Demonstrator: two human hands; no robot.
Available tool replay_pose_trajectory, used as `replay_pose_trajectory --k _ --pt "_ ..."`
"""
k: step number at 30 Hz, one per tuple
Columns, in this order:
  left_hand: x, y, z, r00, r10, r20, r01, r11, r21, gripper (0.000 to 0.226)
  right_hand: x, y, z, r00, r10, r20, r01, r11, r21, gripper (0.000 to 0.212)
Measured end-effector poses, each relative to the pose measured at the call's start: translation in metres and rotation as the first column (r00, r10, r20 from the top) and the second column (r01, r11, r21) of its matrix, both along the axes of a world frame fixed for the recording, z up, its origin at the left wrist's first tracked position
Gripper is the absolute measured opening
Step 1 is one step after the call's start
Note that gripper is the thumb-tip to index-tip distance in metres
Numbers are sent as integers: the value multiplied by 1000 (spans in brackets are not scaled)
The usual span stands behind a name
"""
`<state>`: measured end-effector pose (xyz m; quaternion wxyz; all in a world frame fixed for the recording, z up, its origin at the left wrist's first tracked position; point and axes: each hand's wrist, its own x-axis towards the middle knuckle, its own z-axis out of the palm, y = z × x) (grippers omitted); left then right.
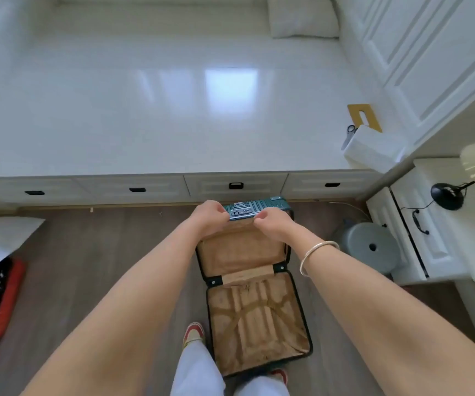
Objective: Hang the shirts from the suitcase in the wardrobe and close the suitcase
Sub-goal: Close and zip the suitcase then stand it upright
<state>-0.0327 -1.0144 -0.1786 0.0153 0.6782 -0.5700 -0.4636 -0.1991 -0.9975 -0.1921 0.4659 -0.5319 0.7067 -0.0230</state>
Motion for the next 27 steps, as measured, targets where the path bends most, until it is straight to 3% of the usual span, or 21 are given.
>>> replay_pose_trajectory --k 6,11,15,19,22,25,27 --pt "-1 -49 -102 997 -4 76 6 1000 -30 29 -7 -47 -111 999 -19 29 18 999 44 50" --pt "-4 -79 -188 995 -21 99 25 999 -40 32 -7 -87 -193 999 0 -36 -2 999 -49 53" --pt "-11 -88 -251 990 -67 127 74 996 -51 35 -5 -101 -251 982 90 -168 -114 983 -141 59" --pt "-16 -89 -307 966 -124 227 133 991 -27 57 -11 -103 -301 902 223 -369 -290 948 -135 70" --pt "-22 -89 -320 922 -146 359 187 979 -84 60 -17 -101 -319 876 278 -393 -343 934 -104 75" --pt "-28 -87 -323 875 -129 467 230 959 -167 50 -19 -97 -322 863 247 -441 -357 916 -184 70" --pt "-32 -83 -323 890 -108 442 202 964 -170 41 -21 -91 -319 846 206 -491 -355 906 -232 60"
